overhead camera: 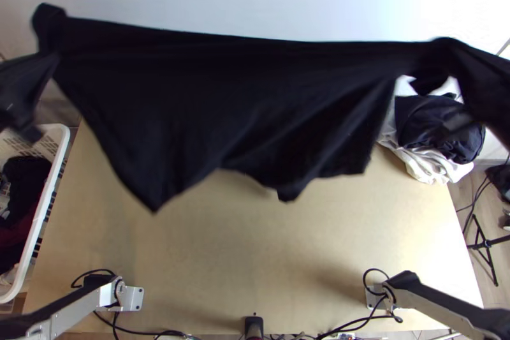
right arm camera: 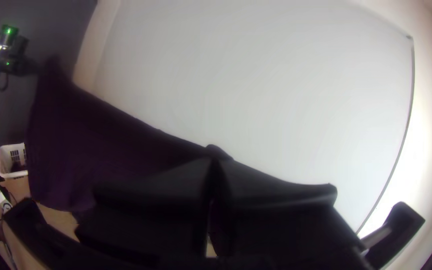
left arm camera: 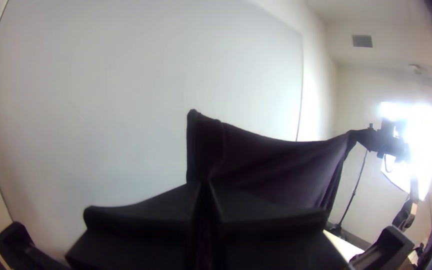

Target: Fold the t-shirt

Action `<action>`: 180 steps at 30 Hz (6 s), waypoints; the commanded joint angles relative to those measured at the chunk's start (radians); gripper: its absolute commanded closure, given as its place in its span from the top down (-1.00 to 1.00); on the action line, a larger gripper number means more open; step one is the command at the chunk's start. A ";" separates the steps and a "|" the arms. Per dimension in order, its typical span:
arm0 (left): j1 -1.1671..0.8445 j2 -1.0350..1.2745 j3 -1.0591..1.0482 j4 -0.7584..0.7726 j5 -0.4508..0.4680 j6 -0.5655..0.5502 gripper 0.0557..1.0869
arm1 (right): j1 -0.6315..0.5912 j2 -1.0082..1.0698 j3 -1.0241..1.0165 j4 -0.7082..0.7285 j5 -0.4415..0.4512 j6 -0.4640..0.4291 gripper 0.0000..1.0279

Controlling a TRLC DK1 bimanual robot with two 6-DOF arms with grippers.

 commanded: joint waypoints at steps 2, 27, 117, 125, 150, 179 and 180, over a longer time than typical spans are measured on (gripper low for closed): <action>-0.005 -0.165 0.021 -0.138 0.023 0.009 -0.93 | 0.009 -0.155 0.005 -0.105 0.023 -0.004 -0.95; -0.054 -0.274 -1.186 0.043 0.070 -0.002 -0.93 | 0.065 -0.172 -0.839 -0.045 -0.206 0.120 -0.95; -0.172 0.668 -0.899 0.444 -0.145 -0.023 -0.93 | -0.097 0.265 -0.790 0.229 -0.219 0.122 -0.95; -0.140 0.533 -0.847 0.390 -0.142 -0.032 -0.93 | -0.103 0.264 -0.758 0.225 -0.218 0.122 -0.95; 0.135 0.219 -0.150 0.138 0.090 -0.112 -0.93 | -0.095 0.187 -0.328 0.258 -0.038 -0.001 -0.95; 0.191 -0.197 -0.111 0.151 0.087 -0.078 -0.93 | -0.009 -0.149 -0.127 0.100 0.031 -0.105 -0.95; 0.188 -0.205 -0.106 0.134 0.089 -0.078 -0.93 | -0.009 -0.160 -0.127 0.079 0.032 -0.096 -0.95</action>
